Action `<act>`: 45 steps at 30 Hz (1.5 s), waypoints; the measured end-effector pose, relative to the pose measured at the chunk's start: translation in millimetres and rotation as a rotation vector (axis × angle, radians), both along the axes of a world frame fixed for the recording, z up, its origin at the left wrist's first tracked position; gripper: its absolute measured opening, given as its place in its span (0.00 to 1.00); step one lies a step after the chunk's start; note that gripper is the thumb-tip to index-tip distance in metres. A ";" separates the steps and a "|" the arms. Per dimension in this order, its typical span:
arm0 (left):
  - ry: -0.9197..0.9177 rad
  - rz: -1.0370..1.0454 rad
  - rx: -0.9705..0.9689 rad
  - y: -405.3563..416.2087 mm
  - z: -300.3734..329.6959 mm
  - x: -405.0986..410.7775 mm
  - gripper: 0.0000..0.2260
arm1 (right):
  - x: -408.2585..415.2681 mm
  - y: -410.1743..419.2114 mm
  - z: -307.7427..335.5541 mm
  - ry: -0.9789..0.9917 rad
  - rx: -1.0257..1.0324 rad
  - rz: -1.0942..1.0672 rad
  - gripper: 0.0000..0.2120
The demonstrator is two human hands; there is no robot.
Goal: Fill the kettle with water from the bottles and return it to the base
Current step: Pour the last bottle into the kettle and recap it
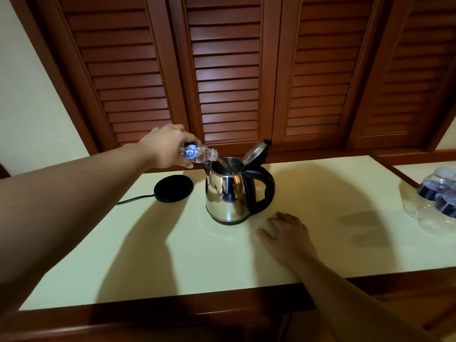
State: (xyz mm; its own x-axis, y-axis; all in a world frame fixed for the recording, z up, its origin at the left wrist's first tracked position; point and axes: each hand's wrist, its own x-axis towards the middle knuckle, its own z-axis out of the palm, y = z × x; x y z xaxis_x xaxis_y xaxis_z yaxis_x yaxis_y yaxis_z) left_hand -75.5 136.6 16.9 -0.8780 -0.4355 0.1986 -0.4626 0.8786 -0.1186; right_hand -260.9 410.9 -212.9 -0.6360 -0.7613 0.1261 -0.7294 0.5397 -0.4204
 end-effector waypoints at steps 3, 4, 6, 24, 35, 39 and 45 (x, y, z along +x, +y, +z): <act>-0.011 -0.016 -0.015 -0.7 3.9 -1.3 0.31 | -0.1 -0.2 0.1 0.005 0.008 0.000 0.33; -0.013 -0.021 -0.020 -0.5 5.2 -2.1 0.31 | -0.2 -0.1 -0.1 0.004 0.008 -0.002 0.34; -0.018 -0.025 -0.024 1.0 7.5 -3.7 0.32 | -0.6 0.0 -0.6 0.007 0.008 0.001 0.33; -0.186 -0.080 -0.078 4.8 22.4 -25.9 0.31 | -0.2 0.7 0.8 -0.004 0.002 0.002 0.31; -0.314 -0.122 -0.206 11.1 44.4 -47.1 0.32 | 1.2 0.3 2.1 0.013 0.000 -0.008 0.30; -0.341 -0.133 -0.252 13.7 47.8 -49.8 0.31 | 1.6 0.7 3.7 0.006 0.002 -0.001 0.30; -0.234 -0.064 -0.274 15.2 37.8 -40.7 0.29 | 1.5 0.5 3.6 0.000 0.006 -0.004 0.28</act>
